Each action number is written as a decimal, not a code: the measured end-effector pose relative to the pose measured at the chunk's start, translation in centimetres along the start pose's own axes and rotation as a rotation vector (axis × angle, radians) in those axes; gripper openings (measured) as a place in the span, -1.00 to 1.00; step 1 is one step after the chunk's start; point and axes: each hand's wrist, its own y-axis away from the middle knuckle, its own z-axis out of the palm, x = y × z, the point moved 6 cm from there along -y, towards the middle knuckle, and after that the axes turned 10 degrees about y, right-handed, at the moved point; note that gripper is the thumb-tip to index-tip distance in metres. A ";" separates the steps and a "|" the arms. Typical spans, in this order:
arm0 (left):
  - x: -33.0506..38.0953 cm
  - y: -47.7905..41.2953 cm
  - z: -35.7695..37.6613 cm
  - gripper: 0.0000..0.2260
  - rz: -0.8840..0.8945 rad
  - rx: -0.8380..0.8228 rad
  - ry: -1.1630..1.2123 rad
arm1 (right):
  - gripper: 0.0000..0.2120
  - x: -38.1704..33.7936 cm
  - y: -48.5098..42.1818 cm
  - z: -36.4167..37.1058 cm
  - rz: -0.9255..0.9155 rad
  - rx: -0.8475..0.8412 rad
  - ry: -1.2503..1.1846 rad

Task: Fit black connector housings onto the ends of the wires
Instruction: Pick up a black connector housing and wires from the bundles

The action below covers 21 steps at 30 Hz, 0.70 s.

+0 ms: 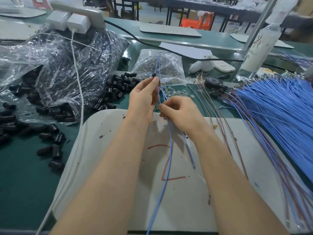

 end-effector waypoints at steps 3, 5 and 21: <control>-0.1 -0.2 -0.3 -0.89 -0.011 0.039 0.015 | -0.79 -0.3 0.3 0.5 -0.014 -0.044 0.037; -0.2 -0.4 -0.5 -0.90 -0.022 0.051 0.010 | -0.79 -0.5 0.3 0.6 -0.012 -0.071 0.055; -1.1 -0.3 -0.1 -0.91 -0.115 -0.058 -0.195 | -0.68 7.6 0.0 -8.4 0.520 0.317 0.619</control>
